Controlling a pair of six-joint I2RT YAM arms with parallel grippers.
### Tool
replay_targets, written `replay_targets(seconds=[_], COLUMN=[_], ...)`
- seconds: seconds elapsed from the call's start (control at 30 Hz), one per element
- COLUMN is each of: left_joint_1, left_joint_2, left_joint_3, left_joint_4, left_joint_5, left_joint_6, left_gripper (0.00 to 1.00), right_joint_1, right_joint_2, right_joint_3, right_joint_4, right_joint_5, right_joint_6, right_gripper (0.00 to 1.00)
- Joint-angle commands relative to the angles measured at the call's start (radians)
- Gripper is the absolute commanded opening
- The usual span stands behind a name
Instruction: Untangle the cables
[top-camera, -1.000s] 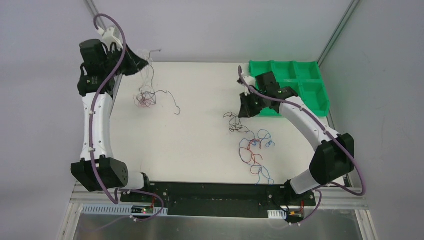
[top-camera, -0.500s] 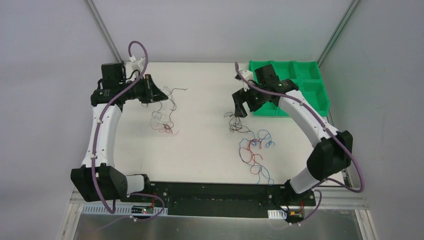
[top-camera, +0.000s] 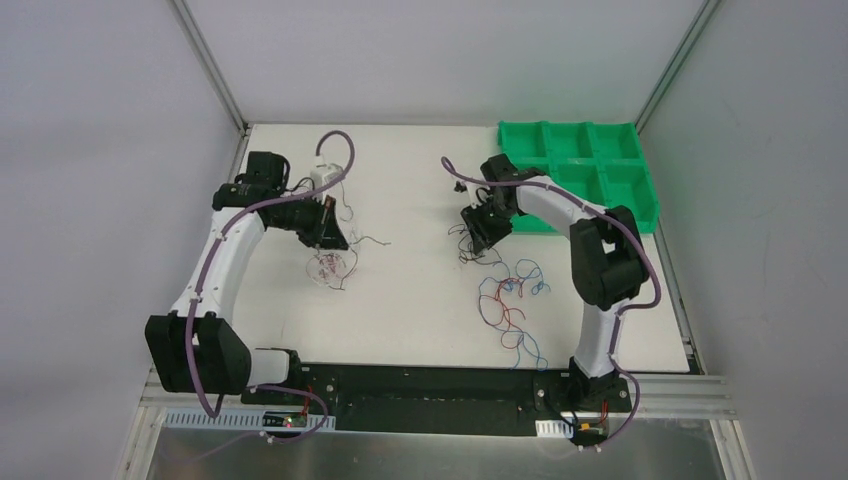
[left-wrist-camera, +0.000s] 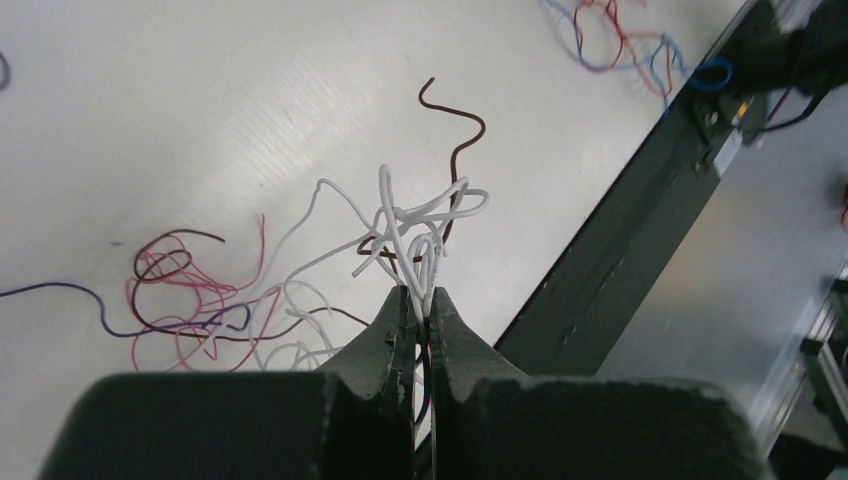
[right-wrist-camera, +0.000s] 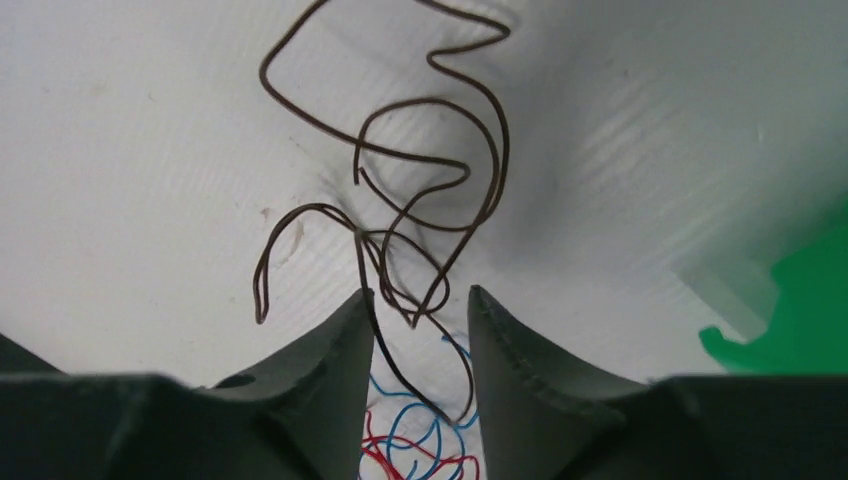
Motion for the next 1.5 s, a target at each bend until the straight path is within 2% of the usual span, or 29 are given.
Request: replay_targets(seconds=[0.0, 0.03, 0.07, 0.17, 0.3, 0.4, 0.53, 0.73, 0.83, 0.97, 1.13, 1.33, 1.47], left_joint_1=[-0.060, -0.068, -0.074, -0.124, -0.245, -0.254, -0.227, -0.215, -0.215, -0.217, -0.226, -0.227, -0.225], left_joint_2=[-0.054, -0.073, -0.090, -0.103, -0.020, 0.039, 0.038, 0.049, 0.069, 0.132, 0.174, 0.164, 0.143], left_joint_3=[-0.074, -0.087, -0.088, 0.043, 0.443, 0.631, 0.615, 0.398, 0.292, 0.249, 0.241, 0.218, 0.188], left_joint_4=[-0.122, -0.123, -0.123, -0.123, -0.114, -0.102, -0.081, 0.002, 0.058, 0.079, 0.079, 0.078, 0.074], left_joint_5=[-0.084, -0.091, -0.084, -0.019, 0.064, 0.091, 0.060, -0.078, -0.162, -0.190, -0.189, -0.217, -0.249], left_joint_6=[0.328, 0.350, 0.356, 0.241, 0.051, -0.018, 0.004, -0.018, -0.035, -0.063, -0.112, -0.132, -0.122], left_gripper=[0.00, 0.00, 0.00, 0.00, 0.00, 0.00, 0.00, 0.01, 0.07, 0.18, 0.56, 0.90, 0.94], right_joint_1=[0.001, -0.002, -0.008, -0.035, -0.070, -0.088, -0.149, -0.273, -0.364, -0.493, -0.655, -0.754, -0.762], right_joint_2=[0.034, 0.028, 0.009, -0.092, -0.233, -0.299, -0.318, -0.256, -0.191, -0.083, 0.061, 0.212, 0.290], right_joint_3=[0.086, 0.102, 0.118, 0.164, 0.242, 0.296, 0.407, 0.608, 0.700, 0.817, 0.925, 0.961, 0.971], right_joint_4=[-0.023, -0.034, -0.044, -0.064, -0.090, -0.094, -0.098, -0.143, -0.180, -0.212, -0.192, -0.042, 0.083], right_joint_5=[-0.063, -0.060, -0.060, -0.131, -0.237, -0.245, -0.253, -0.212, -0.187, -0.128, -0.054, -0.031, 0.020], right_joint_6=[0.002, 0.000, 0.003, 0.031, 0.099, 0.128, 0.205, 0.256, 0.288, 0.338, 0.381, 0.377, 0.341], right_gripper=[0.24, 0.09, 0.00, 0.00, 0.00, 0.00, 0.00, 0.00, 0.00, 0.00, 0.00, 0.00, 0.00])
